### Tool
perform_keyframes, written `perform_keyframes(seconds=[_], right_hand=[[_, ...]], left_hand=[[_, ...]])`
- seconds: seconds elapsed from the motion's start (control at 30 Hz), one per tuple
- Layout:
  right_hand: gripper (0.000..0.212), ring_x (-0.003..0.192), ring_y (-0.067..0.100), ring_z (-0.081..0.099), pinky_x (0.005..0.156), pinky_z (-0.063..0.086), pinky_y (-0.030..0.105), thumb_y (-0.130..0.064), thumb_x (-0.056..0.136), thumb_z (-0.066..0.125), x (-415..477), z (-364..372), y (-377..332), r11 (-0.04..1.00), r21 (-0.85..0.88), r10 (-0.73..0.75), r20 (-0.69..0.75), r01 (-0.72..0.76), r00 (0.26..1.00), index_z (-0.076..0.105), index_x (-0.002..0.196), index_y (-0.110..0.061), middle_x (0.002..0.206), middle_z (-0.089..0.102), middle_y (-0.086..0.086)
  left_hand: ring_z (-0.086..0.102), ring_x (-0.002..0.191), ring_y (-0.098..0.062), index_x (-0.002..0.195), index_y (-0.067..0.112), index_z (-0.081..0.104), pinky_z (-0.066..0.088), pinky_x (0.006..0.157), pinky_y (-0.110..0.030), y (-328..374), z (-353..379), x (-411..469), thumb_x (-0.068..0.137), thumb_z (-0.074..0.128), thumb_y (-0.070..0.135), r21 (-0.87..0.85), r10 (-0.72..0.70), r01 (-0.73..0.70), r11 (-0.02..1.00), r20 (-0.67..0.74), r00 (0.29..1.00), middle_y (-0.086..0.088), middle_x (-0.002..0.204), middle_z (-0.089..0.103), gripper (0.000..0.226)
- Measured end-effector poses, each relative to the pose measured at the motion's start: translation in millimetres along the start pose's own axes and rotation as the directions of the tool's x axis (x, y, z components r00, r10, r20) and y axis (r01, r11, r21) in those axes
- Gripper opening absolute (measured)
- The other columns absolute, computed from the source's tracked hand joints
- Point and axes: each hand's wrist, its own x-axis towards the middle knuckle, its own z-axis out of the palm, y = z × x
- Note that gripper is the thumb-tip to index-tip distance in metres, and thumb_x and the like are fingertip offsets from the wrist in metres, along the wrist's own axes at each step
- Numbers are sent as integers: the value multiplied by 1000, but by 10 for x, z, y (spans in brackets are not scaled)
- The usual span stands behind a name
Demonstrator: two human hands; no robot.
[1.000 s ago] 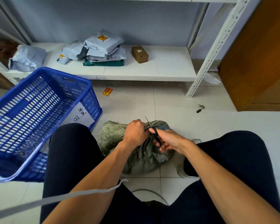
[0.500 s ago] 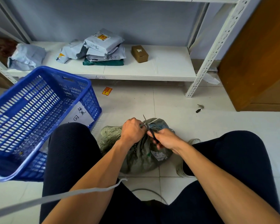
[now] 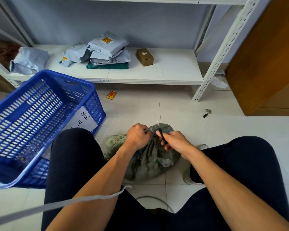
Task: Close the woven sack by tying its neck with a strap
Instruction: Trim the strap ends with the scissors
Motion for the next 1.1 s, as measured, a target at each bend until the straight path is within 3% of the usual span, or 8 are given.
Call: perform_keyframes(seconds=[0.17, 0.3, 0.43, 0.53, 0.67, 0.83, 0.97, 1.1], right_hand=[[23, 71, 14, 65, 77, 53, 33, -44, 88, 72, 42, -6, 49, 995, -80, -53, -19, 51, 998, 68, 95, -22, 91, 72, -2], [25, 75, 15, 67, 74, 53, 31, -35, 88, 75, 36, -5, 21, 997, -37, -67, 19, 67, 998, 65, 107, -23, 106, 72, -1], [27, 64, 12, 67, 71, 51, 32, -36, 86, 76, 53, 12, 29, 992, -83, -93, -36, 90, 995, 73, 103, -15, 93, 78, 3], [23, 58, 13, 66, 65, 53, 30, -34, 86, 77, 62, 12, 23, 992, -75, -107, -88, 101, 990, 77, 95, -14, 81, 78, 4], [21, 57, 19, 68, 65, 56, 35, -37, 84, 79, 93, 7, -6, 992, -48, -120, -130, 115, 984, 79, 87, -15, 73, 78, 3], [20, 60, 14, 73, 70, 62, 38, -40, 86, 75, 186, 30, 30, 951, -268, -214, -204, 155, 955, 80, 82, -21, 71, 77, -5], [23, 81, 18, 72, 78, 59, 37, -36, 92, 68, 175, 42, 23, 834, -521, -291, -140, 180, 946, 79, 91, -16, 87, 78, 0], [32, 101, 20, 67, 79, 48, 30, -38, 94, 65, 155, 85, -32, 747, -640, -294, -78, 178, 953, 66, 117, -16, 110, 74, -1]], left_hand=[[60, 97, -25, 115, 16, 68, 44, 77, -28, -79, -34, 69, 100, 48, 20, -157, -70, 91, 983, 138, 988, -7, 108, 66, 25], [56, 76, -14, 110, 18, 65, 42, 62, -26, -120, -45, 85, 102, 47, 21, -273, -147, 192, 943, 175, 973, -4, 93, 64, 20], [61, 90, -17, 105, 19, 72, 44, 76, -26, -134, -36, 109, 98, 56, 25, -325, -190, 235, 916, 164, 968, -3, 101, 69, 18], [59, 74, -12, 99, 20, 73, 44, 64, -26, -113, -68, 100, 88, 72, 41, -340, -162, 233, 911, 225, 961, 0, 90, 69, 24], [66, 86, -17, 114, 17, 65, 55, 71, -33, -47, -98, 96, 75, 83, 32, -138, -119, 163, 977, 283, 952, 0, 102, 69, 45], [59, 109, -30, 129, 16, 59, 51, 92, -39, 35, -160, 76, 86, 67, 27, 233, 37, -58, 971, 97, 995, -9, 121, 58, 45], [58, 113, -28, 132, 18, 57, 44, 97, -36, 55, -231, 80, 88, 65, 25, 259, 143, -145, 955, 25, 989, -6, 124, 60, 46], [59, 114, -24, 132, 20, 59, 45, 99, -35, 111, -309, 106, 88, 65, 29, 249, 201, -203, 947, 32, 979, -3, 125, 63, 46]])
